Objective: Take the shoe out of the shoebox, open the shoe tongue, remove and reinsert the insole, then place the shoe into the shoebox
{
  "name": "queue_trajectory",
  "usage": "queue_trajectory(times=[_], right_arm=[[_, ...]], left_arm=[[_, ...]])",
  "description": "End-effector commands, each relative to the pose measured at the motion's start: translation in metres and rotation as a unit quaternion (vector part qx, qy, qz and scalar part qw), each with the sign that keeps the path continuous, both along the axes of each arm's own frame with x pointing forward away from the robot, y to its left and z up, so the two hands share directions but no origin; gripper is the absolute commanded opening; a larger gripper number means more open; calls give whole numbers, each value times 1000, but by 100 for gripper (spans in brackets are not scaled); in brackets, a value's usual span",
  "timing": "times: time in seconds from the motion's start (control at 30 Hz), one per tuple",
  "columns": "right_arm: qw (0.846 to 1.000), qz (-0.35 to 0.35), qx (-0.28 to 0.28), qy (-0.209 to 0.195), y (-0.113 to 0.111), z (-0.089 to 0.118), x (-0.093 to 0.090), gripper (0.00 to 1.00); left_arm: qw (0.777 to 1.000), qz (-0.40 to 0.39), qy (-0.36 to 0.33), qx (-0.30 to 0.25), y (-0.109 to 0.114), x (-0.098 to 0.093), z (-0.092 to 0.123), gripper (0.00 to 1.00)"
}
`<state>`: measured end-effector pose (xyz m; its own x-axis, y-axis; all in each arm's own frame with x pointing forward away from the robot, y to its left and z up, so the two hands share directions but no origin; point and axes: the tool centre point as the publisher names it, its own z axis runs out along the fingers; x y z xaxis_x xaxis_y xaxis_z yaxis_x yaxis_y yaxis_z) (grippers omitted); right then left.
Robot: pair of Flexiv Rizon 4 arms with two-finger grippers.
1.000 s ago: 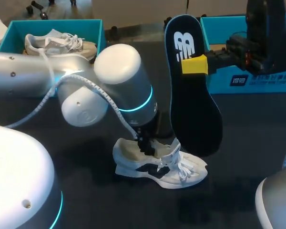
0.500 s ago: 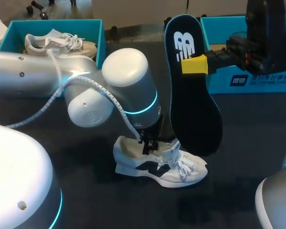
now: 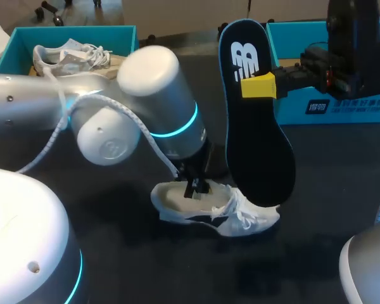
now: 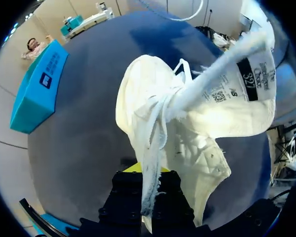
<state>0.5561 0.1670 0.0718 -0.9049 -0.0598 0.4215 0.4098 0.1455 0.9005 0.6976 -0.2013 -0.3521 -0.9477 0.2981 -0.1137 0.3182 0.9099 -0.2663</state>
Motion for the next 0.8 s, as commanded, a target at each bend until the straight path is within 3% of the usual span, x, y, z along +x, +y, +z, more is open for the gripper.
queue_trajectory(times=[0.03,0.3,0.4,0.47,0.8], right_arm=[[1000,2,-2,1,4,1,4,0],[1000,2,-2,1,4,1,4,0],[1000,2,-2,1,4,1,4,0],[1000,2,-2,1,4,1,4,0],[1000,2,-2,1,4,1,4,0]], left_arm=[[1000,-27,-4,-11,22,-9,31,0],[982,-180,-55,-16,47,-22,48,0],[963,-258,-75,-22,56,-28,54,0],[940,-317,-126,-30,65,-36,55,0],[940,-317,-126,-30,65,-36,55,0]])
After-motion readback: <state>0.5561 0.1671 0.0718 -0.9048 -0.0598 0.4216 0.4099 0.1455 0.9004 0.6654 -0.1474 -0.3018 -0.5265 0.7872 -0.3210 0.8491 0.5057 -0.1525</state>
